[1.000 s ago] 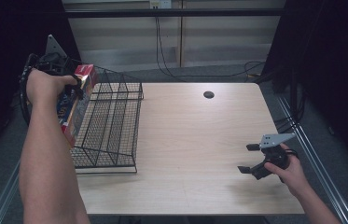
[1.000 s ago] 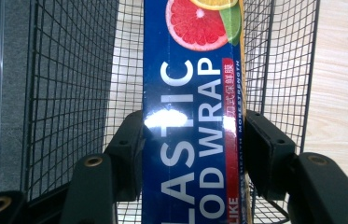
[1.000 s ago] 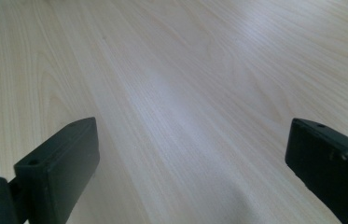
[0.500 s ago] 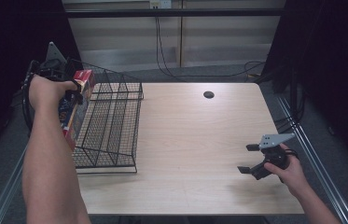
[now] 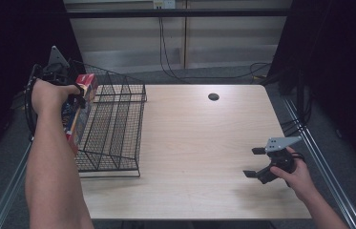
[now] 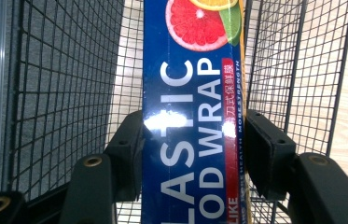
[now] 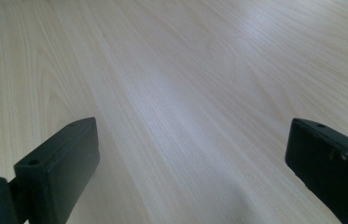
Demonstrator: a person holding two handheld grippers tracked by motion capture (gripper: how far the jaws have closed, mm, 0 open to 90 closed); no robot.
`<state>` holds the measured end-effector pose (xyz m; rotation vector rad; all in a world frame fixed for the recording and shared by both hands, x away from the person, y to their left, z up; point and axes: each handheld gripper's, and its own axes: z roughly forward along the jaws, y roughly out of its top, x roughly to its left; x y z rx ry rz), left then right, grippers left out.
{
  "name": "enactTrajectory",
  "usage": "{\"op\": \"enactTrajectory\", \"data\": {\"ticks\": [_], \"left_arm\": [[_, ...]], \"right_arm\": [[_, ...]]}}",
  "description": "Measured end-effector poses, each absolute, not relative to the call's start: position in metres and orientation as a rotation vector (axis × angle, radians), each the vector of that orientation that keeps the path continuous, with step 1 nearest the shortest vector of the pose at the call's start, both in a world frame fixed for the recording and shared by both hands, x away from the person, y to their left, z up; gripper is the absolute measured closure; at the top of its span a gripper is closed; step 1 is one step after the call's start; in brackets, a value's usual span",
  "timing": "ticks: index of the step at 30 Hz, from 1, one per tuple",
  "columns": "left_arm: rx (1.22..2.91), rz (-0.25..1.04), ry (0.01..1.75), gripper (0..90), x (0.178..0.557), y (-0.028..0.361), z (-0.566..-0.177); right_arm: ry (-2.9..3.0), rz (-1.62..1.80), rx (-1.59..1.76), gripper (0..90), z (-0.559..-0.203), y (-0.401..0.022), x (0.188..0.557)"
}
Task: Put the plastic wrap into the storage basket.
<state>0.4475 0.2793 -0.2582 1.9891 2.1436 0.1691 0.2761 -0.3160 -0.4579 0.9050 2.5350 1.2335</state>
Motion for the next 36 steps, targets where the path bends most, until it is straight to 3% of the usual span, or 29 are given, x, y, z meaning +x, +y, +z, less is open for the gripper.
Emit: {"op": "enactTrajectory", "data": {"ticks": [36], "left_arm": [[1.961,0.115,2.182,44.6,0.453,0.281,-0.281]], "right_arm": [[2.528,1.231,0.905,2.8,-0.459,-0.317,0.276]]}}
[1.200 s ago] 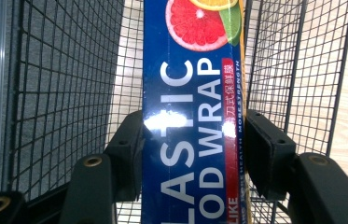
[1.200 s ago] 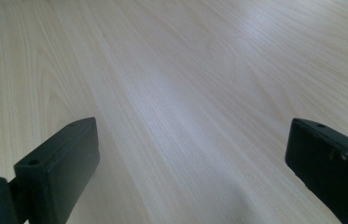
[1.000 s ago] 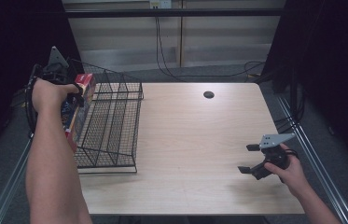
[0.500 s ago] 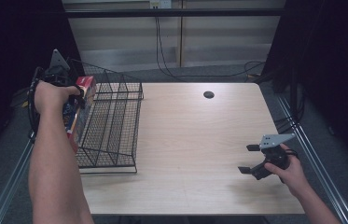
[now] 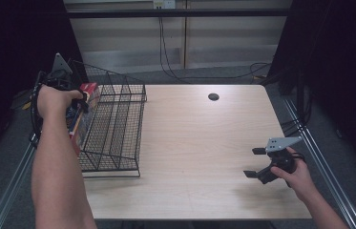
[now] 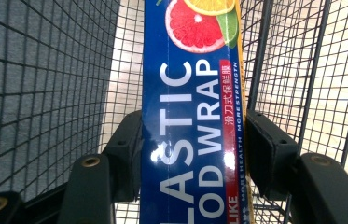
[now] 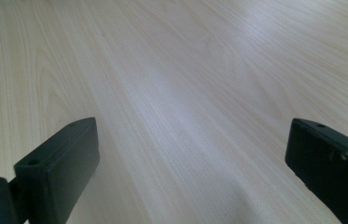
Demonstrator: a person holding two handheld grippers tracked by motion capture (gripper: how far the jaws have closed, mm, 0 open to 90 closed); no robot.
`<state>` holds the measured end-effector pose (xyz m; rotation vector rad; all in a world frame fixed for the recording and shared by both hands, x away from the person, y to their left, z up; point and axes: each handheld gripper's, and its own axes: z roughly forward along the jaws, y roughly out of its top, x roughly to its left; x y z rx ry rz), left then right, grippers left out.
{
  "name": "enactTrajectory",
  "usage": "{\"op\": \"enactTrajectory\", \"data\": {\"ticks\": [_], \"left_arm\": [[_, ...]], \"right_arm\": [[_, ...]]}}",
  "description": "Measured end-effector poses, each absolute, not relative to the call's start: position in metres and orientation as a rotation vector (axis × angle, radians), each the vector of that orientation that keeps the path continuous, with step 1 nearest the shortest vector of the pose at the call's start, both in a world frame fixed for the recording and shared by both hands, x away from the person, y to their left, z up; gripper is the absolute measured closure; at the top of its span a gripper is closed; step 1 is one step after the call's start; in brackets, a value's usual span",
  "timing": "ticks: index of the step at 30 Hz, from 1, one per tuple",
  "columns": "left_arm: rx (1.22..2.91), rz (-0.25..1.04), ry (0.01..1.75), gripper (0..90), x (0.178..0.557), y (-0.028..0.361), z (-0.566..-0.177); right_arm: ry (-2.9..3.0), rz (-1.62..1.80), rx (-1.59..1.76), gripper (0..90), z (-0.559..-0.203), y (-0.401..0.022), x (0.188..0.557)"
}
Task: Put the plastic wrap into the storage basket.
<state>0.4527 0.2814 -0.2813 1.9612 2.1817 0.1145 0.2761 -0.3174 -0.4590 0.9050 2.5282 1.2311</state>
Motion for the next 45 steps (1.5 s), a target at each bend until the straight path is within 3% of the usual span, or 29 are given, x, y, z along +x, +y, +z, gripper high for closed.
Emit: {"op": "enactTrajectory", "data": {"ticks": [35,39,45], "left_arm": [[1.914,0.073,2.226,42.1,0.458,0.286,-0.301],[1.855,0.151,2.189,41.6,0.457,0.287,-0.294],[1.879,0.168,2.131,36.5,0.454,0.28,-0.279]], "right_arm": [[2.535,1.242,0.898,2.8,-0.46,-0.317,0.276],[2.545,1.232,0.902,2.8,-0.46,-0.316,0.276],[2.542,1.234,0.902,2.8,-0.46,-0.316,0.277]]}}
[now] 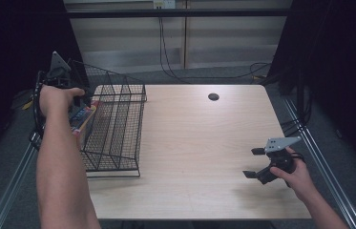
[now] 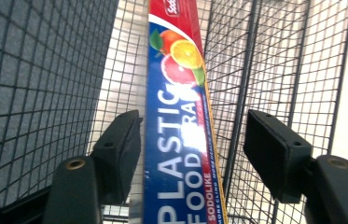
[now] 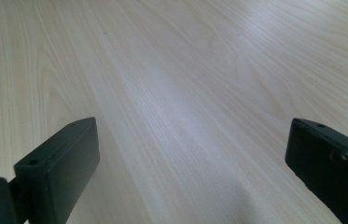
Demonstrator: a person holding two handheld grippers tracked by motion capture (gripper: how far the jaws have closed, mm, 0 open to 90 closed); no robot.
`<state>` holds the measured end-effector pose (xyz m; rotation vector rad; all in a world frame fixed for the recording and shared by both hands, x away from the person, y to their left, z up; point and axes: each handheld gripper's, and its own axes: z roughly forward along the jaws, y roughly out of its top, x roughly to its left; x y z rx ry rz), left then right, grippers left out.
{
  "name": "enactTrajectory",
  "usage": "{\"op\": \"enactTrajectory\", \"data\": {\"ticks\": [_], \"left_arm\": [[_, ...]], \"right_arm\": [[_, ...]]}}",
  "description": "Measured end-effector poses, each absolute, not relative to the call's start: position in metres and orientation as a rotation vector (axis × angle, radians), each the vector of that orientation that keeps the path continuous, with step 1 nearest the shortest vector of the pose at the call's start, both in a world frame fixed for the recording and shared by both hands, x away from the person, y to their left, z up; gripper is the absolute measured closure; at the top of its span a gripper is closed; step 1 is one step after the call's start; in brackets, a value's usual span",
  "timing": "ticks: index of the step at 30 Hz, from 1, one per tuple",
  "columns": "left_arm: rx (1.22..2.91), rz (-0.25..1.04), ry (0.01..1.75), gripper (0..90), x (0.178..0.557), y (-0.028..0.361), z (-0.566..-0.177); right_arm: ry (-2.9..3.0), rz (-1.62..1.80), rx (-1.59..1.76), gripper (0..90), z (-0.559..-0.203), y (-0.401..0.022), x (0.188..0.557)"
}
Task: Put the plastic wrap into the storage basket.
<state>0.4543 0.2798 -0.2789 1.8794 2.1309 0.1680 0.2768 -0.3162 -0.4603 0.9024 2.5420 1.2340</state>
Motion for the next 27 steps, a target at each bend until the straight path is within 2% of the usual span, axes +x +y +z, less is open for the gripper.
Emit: {"op": "enactTrajectory", "data": {"ticks": [8,27], "left_arm": [[1.86,0.144,2.063,28.7,0.448,0.266,-0.275],[1.961,0.108,1.83,22.6,0.436,0.222,-0.274]], "right_arm": [[2.542,1.234,0.897,2.8,-0.46,-0.316,0.275],[2.54,1.235,0.89,2.8,-0.458,-0.316,0.275]]}}
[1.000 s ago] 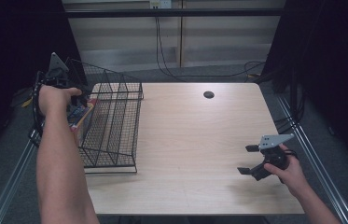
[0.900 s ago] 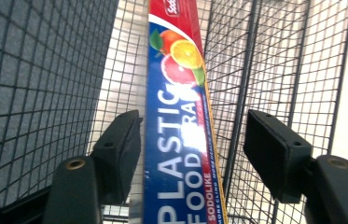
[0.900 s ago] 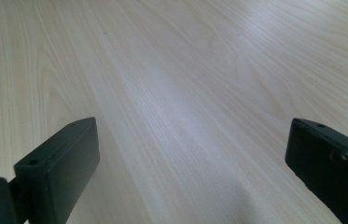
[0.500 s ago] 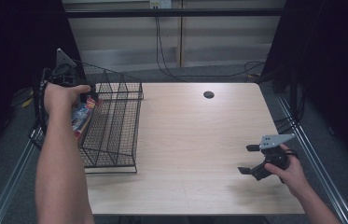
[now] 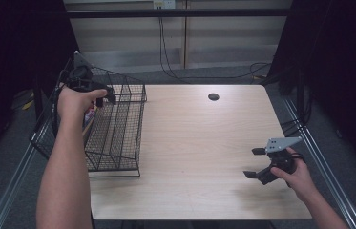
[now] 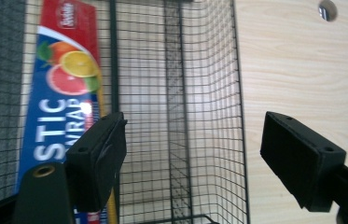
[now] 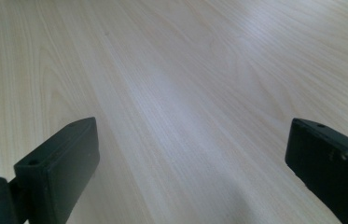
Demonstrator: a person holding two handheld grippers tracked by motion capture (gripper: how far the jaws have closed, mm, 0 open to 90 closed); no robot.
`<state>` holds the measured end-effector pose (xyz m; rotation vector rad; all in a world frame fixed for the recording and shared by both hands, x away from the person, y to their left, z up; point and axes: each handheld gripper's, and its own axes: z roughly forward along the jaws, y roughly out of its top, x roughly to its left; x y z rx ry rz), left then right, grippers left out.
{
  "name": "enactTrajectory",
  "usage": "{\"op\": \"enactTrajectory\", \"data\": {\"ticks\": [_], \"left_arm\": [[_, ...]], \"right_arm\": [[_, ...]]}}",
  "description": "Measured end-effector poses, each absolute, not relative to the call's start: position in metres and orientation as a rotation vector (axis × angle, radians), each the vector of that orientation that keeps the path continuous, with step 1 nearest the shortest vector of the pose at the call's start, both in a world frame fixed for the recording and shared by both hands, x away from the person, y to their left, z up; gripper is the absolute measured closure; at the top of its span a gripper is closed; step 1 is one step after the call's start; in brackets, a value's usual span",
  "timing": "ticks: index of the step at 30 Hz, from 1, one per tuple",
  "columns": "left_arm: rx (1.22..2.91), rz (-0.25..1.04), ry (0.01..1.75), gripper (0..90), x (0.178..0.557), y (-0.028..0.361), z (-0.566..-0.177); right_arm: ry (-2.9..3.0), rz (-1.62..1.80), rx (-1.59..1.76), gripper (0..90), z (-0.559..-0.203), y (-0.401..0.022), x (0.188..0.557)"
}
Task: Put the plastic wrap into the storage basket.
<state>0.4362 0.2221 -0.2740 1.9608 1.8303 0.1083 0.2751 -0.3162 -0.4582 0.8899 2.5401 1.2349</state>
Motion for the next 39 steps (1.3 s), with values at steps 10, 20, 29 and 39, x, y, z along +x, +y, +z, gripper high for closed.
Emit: {"op": "enactTrajectory", "data": {"ticks": [10,20,29,39], "left_arm": [[2.002,0.073,1.699,20.6,0.431,0.195,-0.276],[2.04,0.045,1.581,19.0,0.422,0.174,-0.286],[2.072,0.021,1.471,18.7,0.412,0.155,-0.288],[2.121,0.003,1.382,18.1,0.404,0.138,-0.298]], "right_arm": [[2.54,1.235,0.887,2.8,-0.457,-0.315,0.274],[2.54,1.228,0.883,2.8,-0.458,-0.314,0.274],[2.549,1.224,0.874,2.8,-0.459,-0.313,0.274],[2.551,1.221,0.878,2.8,-0.46,-0.313,0.274]]}}
